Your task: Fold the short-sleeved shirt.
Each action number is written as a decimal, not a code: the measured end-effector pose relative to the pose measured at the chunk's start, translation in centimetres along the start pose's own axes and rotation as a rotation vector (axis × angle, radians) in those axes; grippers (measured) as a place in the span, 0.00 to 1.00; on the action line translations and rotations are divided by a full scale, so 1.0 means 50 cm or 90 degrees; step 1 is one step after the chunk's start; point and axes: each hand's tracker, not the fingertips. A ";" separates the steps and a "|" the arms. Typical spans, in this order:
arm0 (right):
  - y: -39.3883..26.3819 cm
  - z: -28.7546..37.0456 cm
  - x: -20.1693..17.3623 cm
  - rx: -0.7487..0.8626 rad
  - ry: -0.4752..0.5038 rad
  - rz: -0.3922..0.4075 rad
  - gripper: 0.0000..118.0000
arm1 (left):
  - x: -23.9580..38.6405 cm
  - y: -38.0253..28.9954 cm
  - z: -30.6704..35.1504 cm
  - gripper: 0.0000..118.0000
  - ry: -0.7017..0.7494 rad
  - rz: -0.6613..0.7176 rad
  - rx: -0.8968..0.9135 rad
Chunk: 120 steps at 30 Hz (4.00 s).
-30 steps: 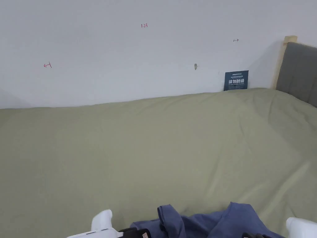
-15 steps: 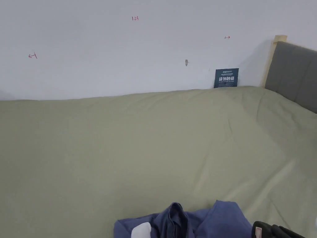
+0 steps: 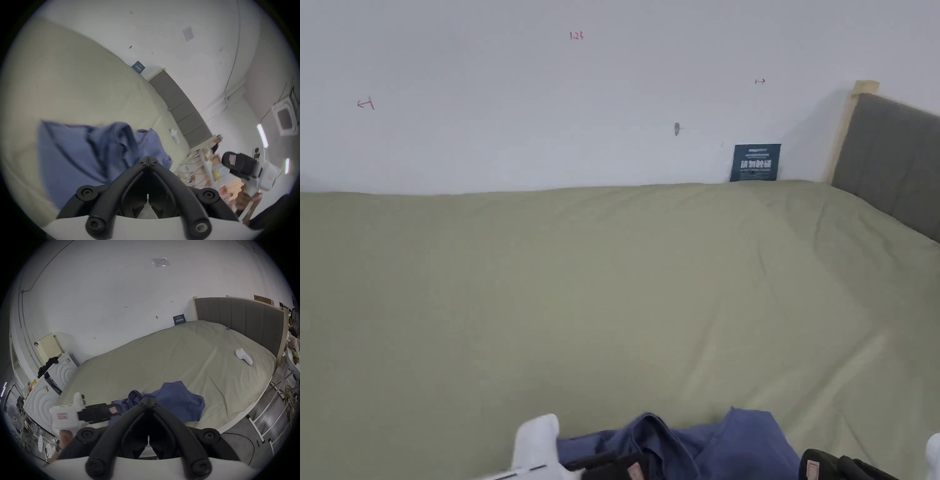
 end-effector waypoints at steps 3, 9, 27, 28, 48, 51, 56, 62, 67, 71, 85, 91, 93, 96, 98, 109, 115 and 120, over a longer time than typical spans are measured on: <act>-0.003 -0.012 -0.026 -0.004 0.027 0.011 0.01 | -0.055 0.030 0.062 0.00 0.115 -0.012 -0.038; -0.010 -0.019 -0.062 -0.021 0.072 0.012 0.01 | -0.198 0.026 0.091 0.98 0.087 0.205 -0.062; -0.015 -0.011 -0.045 -0.035 0.047 0.004 0.01 | -0.221 0.001 -0.050 0.10 -0.018 0.348 -0.040; -0.017 -0.010 -0.045 -0.036 0.043 0.007 0.01 | -0.216 -0.007 -0.048 0.10 0.034 0.319 -0.056; -0.036 -0.033 -0.132 -0.055 0.093 0.054 0.01 | -0.227 0.114 0.394 0.10 0.454 0.145 0.030; -0.042 -0.043 -0.151 -0.066 0.110 0.060 0.02 | -0.180 0.119 0.378 0.10 0.558 0.067 0.007; -0.049 -0.038 -0.159 -0.078 0.125 0.064 0.02 | -0.085 0.113 0.267 0.10 0.483 0.002 -0.013; -0.038 -0.022 -0.129 -0.062 0.109 0.048 0.02 | -0.028 0.099 0.084 0.10 0.398 -0.029 -0.090; -0.033 -0.017 -0.099 -0.055 0.093 0.030 0.02 | -0.033 0.067 -0.047 0.44 0.402 -0.034 -0.148; -0.031 -0.023 -0.082 -0.055 0.082 0.019 0.02 | -0.045 0.051 -0.066 0.74 0.300 0.016 -0.151; -0.036 -0.125 -0.116 -0.049 0.179 0.063 0.02 | -0.058 0.032 0.265 0.25 0.229 0.015 0.183; -0.038 -0.208 -0.202 -0.064 0.243 0.083 0.02 | -0.078 -0.004 0.267 0.00 0.306 -0.013 0.180; -0.039 -0.208 -0.210 -0.059 0.256 0.078 0.02 | -0.097 -0.007 0.239 0.00 0.248 0.004 0.176; -0.034 -0.179 -0.202 -0.036 0.280 0.068 0.02 | -0.127 -0.005 0.149 0.00 0.232 0.020 0.156; -0.027 -0.152 -0.189 -0.018 0.279 0.067 0.02 | -0.145 -0.008 0.082 0.00 0.210 0.021 0.113; 0.019 -0.099 -0.144 0.038 0.242 0.055 0.02 | -0.108 -0.093 -0.089 0.00 0.145 0.043 0.008; 0.010 -0.205 -0.170 -0.034 0.310 0.099 0.02 | -0.069 -0.039 0.082 0.00 0.131 0.002 0.138; -0.053 -0.389 -0.209 -0.170 0.475 0.081 0.01 | -0.139 0.009 0.272 0.00 0.253 0.043 0.238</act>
